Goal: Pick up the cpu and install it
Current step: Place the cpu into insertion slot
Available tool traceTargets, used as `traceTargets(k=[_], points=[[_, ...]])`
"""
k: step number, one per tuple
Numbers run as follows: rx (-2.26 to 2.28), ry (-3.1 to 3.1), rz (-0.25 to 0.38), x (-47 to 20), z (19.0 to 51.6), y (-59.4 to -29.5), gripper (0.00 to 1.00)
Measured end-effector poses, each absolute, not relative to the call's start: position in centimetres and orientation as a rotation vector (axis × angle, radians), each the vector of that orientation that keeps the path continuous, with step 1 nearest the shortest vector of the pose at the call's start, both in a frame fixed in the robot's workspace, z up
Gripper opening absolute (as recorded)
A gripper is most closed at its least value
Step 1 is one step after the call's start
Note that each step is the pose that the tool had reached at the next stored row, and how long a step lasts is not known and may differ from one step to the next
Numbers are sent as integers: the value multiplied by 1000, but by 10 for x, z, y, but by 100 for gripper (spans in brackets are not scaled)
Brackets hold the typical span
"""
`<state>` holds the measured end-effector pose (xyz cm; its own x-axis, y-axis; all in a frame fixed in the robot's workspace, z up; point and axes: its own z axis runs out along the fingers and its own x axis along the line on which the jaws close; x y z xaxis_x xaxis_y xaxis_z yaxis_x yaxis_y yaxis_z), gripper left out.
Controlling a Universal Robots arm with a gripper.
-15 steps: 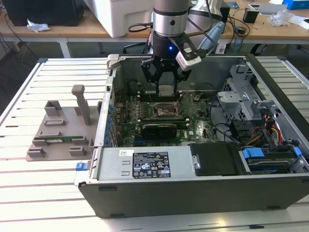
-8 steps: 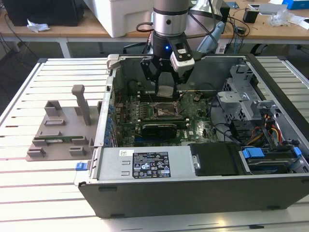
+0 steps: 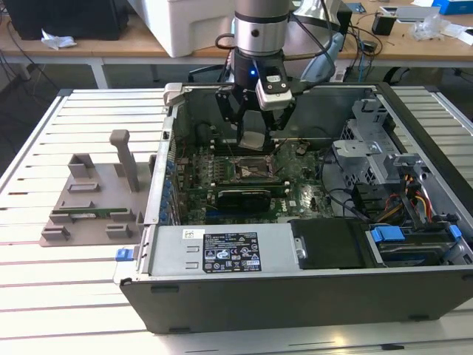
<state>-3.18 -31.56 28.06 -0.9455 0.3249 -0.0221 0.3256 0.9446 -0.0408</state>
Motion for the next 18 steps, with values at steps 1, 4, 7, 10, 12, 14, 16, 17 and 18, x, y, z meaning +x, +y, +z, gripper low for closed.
traceTargets(k=[1, 4, 7, 10, 12, 14, 16, 17, 18], points=[[530, 3080, -71, -32, 281, -316, 55], [587, 3070, -76, -32, 281, -316, 55], [633, 3061, -81, -32, 281, -316, 55], [691, 3049, -86, -32, 281, -316, 55], [745, 3036, -91, -32, 281, -316, 55], [796, 3023, -96, -32, 281, -316, 55], [858, 3006, -103, -32, 281, -316, 55], [874, 3002, -105, -32, 281, -316, 55], [884, 2999, -106, -32, 281, -316, 55]])
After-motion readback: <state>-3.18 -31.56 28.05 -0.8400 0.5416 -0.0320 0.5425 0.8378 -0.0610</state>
